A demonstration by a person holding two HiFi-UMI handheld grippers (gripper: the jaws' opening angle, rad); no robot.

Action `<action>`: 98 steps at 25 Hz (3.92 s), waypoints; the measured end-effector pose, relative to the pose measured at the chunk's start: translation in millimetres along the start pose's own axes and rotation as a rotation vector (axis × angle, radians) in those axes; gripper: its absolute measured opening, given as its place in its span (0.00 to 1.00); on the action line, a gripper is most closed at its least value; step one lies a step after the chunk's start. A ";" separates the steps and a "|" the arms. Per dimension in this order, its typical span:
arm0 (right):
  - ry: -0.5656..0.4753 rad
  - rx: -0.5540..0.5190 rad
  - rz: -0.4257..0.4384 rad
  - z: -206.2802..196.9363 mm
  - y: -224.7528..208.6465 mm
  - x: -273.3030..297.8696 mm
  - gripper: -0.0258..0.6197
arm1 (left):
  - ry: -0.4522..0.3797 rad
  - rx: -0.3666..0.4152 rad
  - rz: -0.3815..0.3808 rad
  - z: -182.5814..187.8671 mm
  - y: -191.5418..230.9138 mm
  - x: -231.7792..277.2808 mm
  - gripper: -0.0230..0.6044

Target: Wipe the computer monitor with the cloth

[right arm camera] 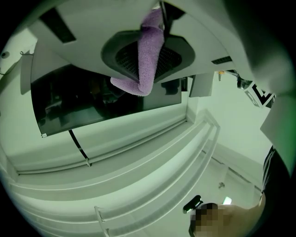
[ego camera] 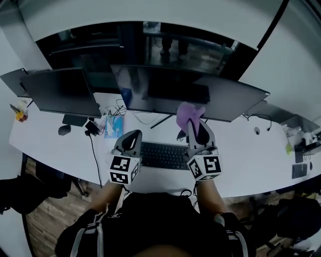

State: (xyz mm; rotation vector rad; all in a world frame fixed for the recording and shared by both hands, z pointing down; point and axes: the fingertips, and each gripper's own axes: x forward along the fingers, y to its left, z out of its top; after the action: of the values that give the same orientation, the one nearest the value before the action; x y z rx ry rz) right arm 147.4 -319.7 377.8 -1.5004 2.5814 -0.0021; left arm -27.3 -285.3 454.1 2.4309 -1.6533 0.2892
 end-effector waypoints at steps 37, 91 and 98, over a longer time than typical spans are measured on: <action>-0.173 -0.326 0.264 112.9 234.0 186.9 0.17 | -0.044 -0.141 0.145 -46.7 190.9 -109.6 0.06; 0.300 -0.251 0.070 98.0 1.0 162.3 0.18 | 0.032 -0.045 0.082 -35.8 57.9 -61.8 0.06; 0.288 -0.199 0.024 104.7 -53.0 137.0 0.18 | 0.043 -0.011 0.075 -28.5 22.1 -49.5 0.06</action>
State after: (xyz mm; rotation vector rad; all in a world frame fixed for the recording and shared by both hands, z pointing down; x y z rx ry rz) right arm 140.8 -456.5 260.3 -1.6439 2.9007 0.0468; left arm -67.3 -241.5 469.5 2.3412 -1.7250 0.3402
